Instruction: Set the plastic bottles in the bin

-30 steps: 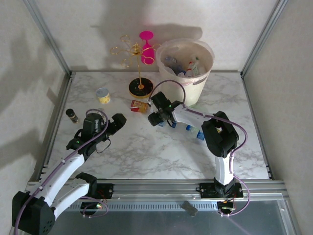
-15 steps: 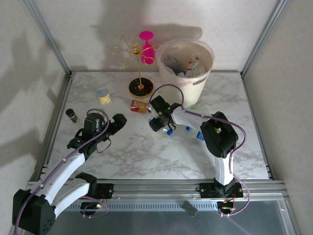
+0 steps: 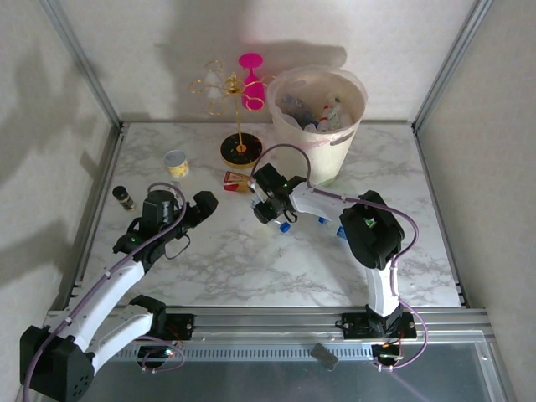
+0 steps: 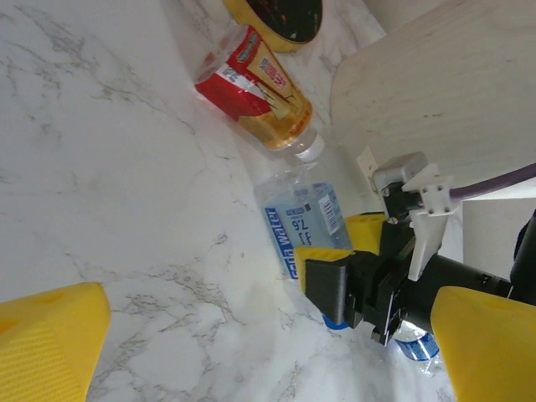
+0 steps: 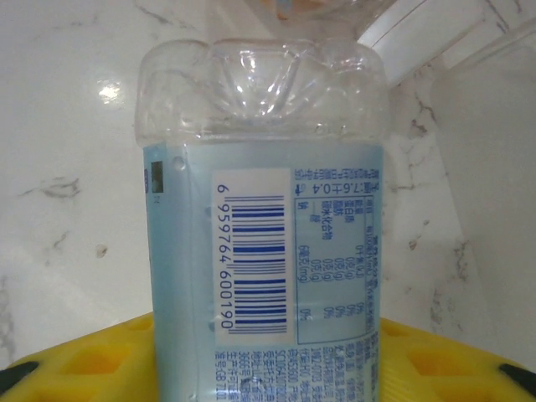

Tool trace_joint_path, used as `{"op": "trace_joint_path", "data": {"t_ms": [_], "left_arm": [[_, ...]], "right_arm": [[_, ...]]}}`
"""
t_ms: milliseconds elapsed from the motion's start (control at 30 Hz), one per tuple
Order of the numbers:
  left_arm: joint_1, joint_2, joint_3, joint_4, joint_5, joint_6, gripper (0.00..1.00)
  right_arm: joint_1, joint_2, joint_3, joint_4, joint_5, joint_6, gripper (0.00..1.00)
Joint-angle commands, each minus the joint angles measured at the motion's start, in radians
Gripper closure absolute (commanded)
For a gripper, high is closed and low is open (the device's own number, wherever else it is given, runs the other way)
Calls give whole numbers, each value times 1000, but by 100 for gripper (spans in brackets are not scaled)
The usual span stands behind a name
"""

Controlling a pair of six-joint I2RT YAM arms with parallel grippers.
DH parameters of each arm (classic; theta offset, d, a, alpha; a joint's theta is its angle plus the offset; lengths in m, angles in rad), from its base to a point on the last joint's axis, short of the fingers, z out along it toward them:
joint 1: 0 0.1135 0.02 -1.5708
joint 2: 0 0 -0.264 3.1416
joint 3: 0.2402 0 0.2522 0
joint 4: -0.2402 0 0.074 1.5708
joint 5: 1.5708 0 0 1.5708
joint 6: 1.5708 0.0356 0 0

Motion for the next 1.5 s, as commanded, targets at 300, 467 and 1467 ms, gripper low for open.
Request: {"op": "trace_joint_path", "data": {"t_ms": [300, 467, 1467], "left_arm": [[-298, 30, 268, -53, -136, 159, 7], [-383, 168, 494, -123, -205, 275, 8], [-198, 682, 1004, 44, 9, 155, 7]], "right_arm": [[19, -459, -187, 66, -33, 74, 50], [-8, -615, -185, 64, -25, 107, 51], [-563, -99, 667, 159, -315, 421, 57]]}}
